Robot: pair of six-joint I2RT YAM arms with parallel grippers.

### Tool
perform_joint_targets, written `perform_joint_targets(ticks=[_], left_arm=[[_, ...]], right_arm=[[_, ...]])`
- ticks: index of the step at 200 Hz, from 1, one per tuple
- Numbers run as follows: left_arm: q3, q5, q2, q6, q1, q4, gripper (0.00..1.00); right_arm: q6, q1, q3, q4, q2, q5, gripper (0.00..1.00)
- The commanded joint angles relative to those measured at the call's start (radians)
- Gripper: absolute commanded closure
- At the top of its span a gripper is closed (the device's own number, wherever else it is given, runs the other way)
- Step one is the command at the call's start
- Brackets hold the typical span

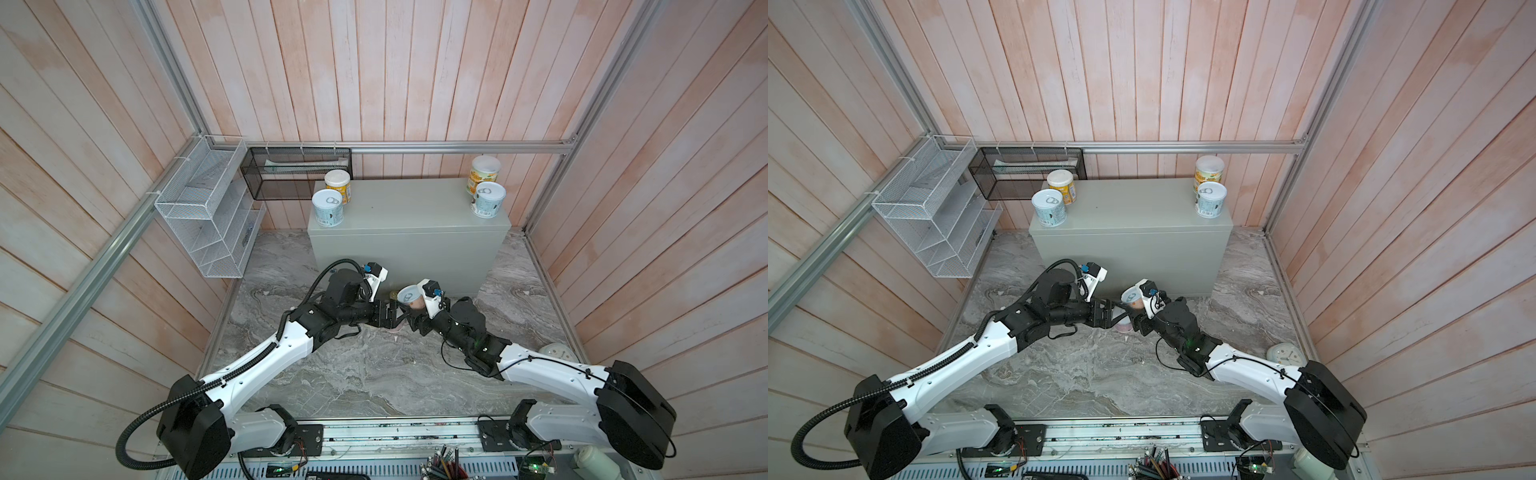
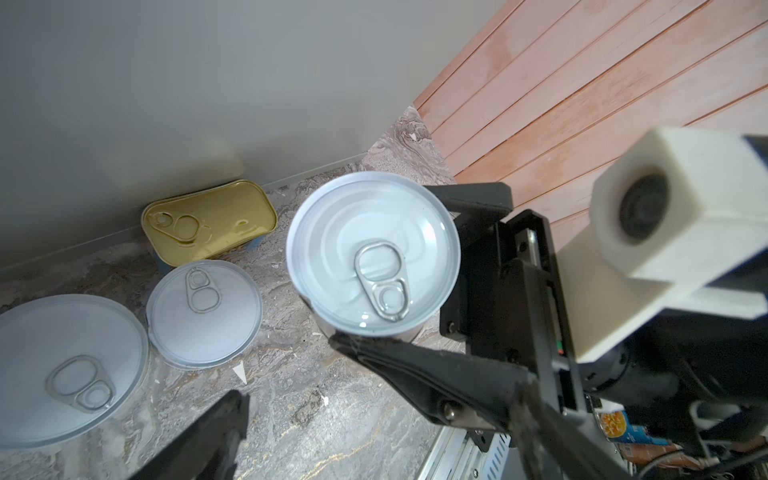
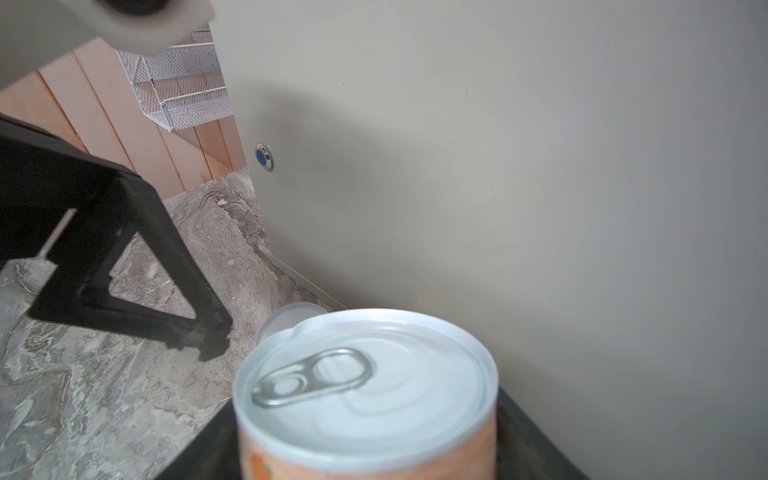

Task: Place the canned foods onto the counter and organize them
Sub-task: 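Open the left gripper and withdraw while the right gripper lifts the can, then raise the can with the right gripper onto the cabinet top beside the green-labelled can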

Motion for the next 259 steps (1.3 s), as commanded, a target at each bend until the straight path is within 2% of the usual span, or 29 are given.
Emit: perform_joint_targets(ticks=[1, 78, 120, 163, 199, 223, 259], left_arm=[[-0.042, -0.043, -0.043, 0.012, 0.006, 0.039, 0.00], [-0.183, -0.199, -0.088, 0.011, 0.016, 0.250, 0.00], [-0.249, -0.257, -0.092, 0.074, 0.017, 0.324, 0.00], [-0.359, -0.296, -0.125, 0.085, 0.017, 0.492, 0.00], [-0.452, -0.358, -0.112, 0.177, 0.016, 0.676, 0.00], [-0.520, -0.355, -0.074, 0.239, 0.016, 0.822, 0.00], [-0.567, -0.312, -0.044, 0.255, 0.006, 0.890, 0.00]], right_arm=[[0.005, 0.002, 0.027, 0.034, -0.058, 0.050, 0.46], [0.030, 0.000, -0.030, -0.109, -0.311, 0.109, 0.45], [0.033, -0.005, -0.026, -0.168, -0.416, 0.143, 0.44], [0.041, -0.006, 0.059, -0.272, -0.455, 0.156, 0.44], [0.036, -0.006, 0.130, -0.308, -0.479, 0.128, 0.44], [0.023, -0.012, 0.212, -0.354, -0.450, 0.129, 0.43], [0.028, -0.031, 0.364, -0.373, -0.379, 0.079, 0.43]])
